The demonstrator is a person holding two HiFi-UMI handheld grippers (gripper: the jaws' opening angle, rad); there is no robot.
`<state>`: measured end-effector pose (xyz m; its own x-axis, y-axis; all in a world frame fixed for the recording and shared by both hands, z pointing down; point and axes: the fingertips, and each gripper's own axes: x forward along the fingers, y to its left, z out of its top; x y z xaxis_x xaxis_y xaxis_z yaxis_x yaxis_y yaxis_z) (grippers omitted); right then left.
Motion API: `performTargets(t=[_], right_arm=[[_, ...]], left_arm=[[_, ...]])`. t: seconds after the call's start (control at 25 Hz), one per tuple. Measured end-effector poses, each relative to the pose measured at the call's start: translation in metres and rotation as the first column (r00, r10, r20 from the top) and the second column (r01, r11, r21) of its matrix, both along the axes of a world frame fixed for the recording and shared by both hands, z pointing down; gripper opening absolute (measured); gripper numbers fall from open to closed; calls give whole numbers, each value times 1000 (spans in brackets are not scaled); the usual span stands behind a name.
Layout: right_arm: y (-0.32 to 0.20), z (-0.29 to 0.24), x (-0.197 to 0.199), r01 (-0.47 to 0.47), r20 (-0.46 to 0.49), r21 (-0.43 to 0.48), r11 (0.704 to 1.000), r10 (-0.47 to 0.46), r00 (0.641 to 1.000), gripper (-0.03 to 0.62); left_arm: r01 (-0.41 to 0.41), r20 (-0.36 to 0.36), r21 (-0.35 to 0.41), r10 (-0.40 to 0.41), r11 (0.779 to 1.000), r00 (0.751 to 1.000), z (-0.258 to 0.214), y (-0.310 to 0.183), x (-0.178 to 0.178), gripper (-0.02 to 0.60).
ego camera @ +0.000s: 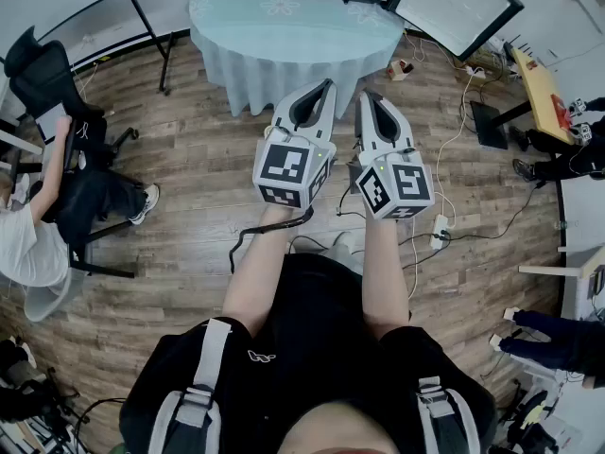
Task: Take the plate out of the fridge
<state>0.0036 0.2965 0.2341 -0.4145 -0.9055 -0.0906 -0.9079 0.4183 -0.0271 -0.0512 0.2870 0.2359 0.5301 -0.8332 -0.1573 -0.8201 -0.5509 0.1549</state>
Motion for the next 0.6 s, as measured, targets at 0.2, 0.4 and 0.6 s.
performTargets(t=[0.2,0.4,0.6], right_arm=[[3,-7,-8,-2,13,22,1000,1,1000,3],[0,-9,-9,-20,14,33,999,19,1000,5],[-5,-18,-12,-17,10,50,999,16,1000,5]], left_arm=[[4,-18,-2,-4,1000,1000,-3,1,-11,-6],[7,-35,-3,-7,1000,999,-3,-3,-17,-6],[17,-54,10,-16,1000,998,-12,-8,-25,-6]])
